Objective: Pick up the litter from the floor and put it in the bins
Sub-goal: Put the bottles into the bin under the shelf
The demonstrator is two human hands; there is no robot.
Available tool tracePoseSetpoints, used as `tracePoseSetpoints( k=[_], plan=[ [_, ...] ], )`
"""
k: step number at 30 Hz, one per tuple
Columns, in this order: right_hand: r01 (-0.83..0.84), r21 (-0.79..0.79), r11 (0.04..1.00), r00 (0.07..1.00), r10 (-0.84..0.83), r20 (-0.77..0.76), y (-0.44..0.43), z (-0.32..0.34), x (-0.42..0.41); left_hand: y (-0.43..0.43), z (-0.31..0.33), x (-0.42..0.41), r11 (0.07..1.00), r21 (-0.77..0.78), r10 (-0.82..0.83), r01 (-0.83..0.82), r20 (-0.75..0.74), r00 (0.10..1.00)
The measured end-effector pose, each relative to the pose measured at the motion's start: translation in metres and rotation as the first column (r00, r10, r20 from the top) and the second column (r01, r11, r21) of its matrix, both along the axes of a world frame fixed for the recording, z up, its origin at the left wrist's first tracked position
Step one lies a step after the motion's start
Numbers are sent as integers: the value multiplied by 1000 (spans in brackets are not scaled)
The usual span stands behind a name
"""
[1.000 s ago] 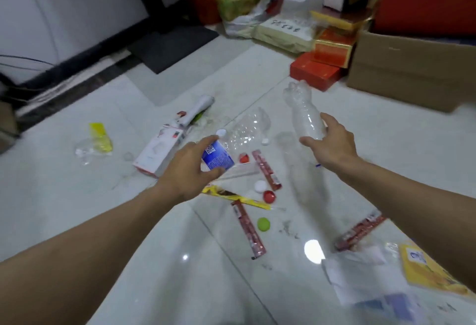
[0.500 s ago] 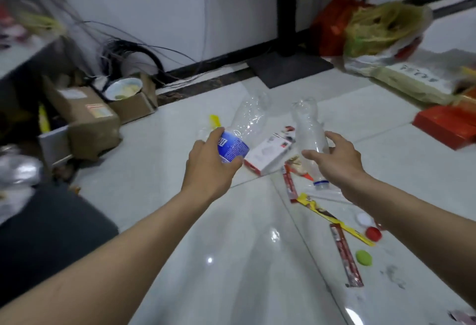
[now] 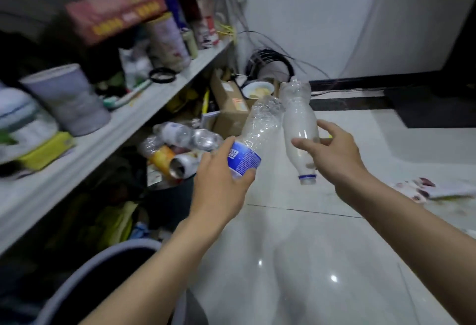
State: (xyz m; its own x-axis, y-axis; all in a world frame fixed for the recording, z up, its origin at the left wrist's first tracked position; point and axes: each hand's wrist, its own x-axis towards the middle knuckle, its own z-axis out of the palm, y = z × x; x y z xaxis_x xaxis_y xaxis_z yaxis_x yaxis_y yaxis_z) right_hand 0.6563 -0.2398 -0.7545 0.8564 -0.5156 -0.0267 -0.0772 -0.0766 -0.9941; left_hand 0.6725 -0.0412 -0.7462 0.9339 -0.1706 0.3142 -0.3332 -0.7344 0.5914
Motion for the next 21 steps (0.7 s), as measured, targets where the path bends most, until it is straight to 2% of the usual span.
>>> tracePoseSetpoints(
  k=[9, 12, 21],
  plan=[
    [-326, 59, 944, 945, 326, 5, 117, -21, 22, 128, -14, -48, 946, 35, 323, -322, -1, 947],
    [-422, 66, 904, 906, 423, -7, 147, -29, 21, 159, -29, -68, 915, 24, 404, -403, -50, 913],
    [-603, 36, 797, 797, 604, -23, 206, -53, 9, 214, -71, -116, 834, 107, 552, -542, -138, 823]
  ],
)
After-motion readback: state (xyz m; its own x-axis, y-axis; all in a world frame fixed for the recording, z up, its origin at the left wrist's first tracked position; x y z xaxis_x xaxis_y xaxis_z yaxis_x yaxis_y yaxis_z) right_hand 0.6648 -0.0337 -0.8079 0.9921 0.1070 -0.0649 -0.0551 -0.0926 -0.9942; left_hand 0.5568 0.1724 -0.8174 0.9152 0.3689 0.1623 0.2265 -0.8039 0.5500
